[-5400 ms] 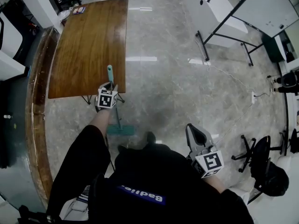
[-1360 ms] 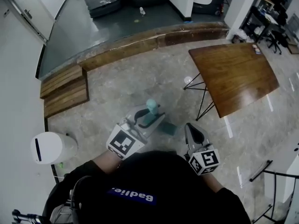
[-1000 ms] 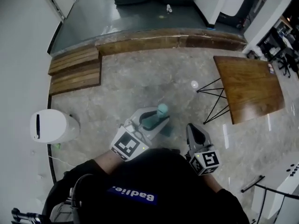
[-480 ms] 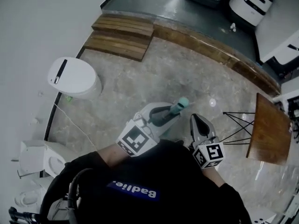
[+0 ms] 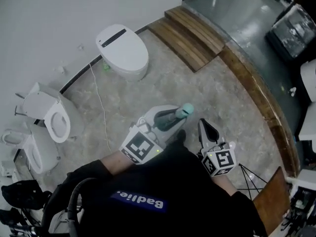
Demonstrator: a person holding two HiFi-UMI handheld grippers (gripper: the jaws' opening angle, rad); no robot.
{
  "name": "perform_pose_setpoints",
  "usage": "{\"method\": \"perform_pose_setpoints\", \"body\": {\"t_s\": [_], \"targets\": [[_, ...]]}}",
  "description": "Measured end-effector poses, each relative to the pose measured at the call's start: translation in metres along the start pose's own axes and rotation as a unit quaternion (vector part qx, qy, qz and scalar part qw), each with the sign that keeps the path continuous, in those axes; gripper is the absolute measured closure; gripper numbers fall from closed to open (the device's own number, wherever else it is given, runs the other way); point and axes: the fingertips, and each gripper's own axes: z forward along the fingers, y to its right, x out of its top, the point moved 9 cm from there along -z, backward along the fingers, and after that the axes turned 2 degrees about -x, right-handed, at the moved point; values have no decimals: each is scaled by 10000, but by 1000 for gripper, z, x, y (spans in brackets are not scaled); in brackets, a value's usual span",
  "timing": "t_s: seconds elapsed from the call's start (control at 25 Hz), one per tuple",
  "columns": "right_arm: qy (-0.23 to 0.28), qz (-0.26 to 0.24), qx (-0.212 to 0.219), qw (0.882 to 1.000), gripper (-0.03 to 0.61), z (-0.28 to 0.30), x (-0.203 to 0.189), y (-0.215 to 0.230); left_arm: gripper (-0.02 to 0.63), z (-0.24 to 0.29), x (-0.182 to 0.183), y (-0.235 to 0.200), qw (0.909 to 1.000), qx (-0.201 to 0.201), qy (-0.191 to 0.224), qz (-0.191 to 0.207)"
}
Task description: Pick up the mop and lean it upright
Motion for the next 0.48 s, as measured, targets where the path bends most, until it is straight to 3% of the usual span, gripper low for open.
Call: {"method": "perform_pose_setpoints", "body": {"t_s": [0.24, 0.48], "targets": [[-172, -178, 1289, 9914, 574, 76, 25, 41, 495, -2, 2, -40, 9875, 1544, -198, -234], [-355, -213, 2193, 9748, 574, 134, 33, 66, 495, -3, 4, -68, 9607, 2730, -354, -357]]}}
